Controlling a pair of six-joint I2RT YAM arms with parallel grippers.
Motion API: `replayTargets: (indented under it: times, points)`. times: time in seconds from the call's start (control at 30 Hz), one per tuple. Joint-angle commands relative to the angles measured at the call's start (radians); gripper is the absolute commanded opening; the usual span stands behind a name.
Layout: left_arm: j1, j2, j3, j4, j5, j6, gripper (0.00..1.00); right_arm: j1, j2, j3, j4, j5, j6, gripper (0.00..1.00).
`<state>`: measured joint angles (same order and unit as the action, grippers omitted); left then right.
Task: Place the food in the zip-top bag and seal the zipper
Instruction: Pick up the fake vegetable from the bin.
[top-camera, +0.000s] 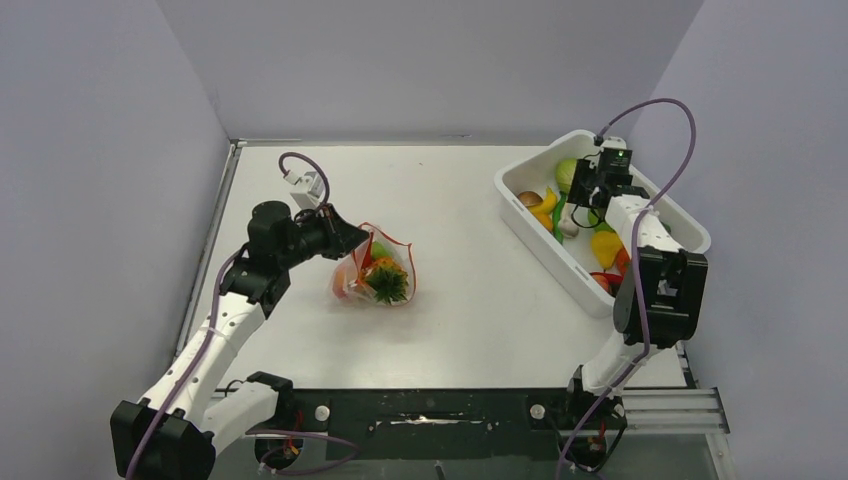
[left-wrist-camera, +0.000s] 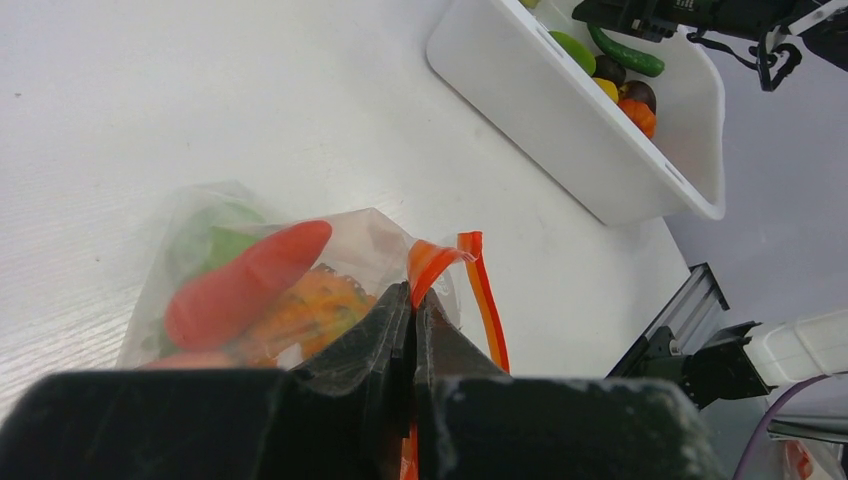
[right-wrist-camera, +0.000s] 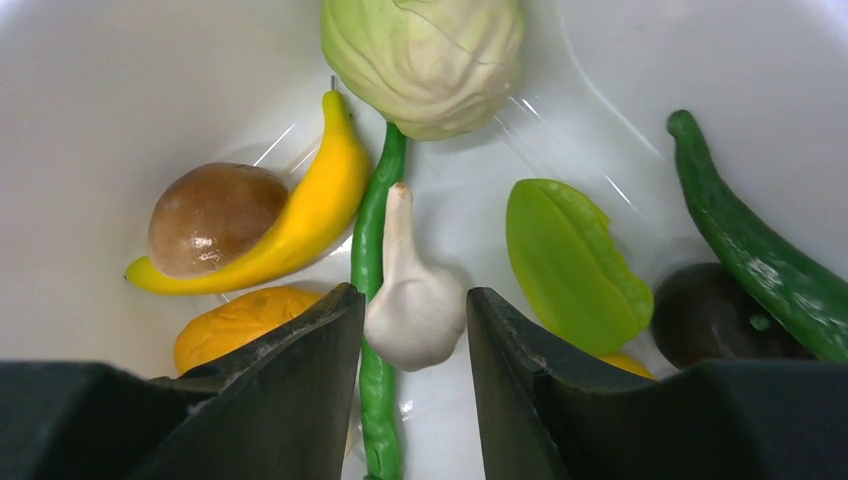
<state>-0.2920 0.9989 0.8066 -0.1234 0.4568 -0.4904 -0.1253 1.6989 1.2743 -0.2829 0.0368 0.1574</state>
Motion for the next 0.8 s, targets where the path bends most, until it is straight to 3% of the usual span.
replayTargets:
  times: [0.0, 0.37, 0.77]
  points:
    - [0.002, -0.01, 0.018, 0.062, 0.003, 0.006, 0.0, -0.008, 0.034, 0.04, 0.118, -0.052, 0.002, 0.43]
    - [0.0, -0.006, 0.014, 0.073, 0.008, -0.016, 0.0, -0.016, 0.171, 0.133, 0.106, -0.023, -0.03, 0.44]
    - [0.0, -0.018, 0.014, 0.061, 0.008, -0.013, 0.0, -0.021, 0.237, 0.169, 0.099, -0.07, -0.024, 0.38]
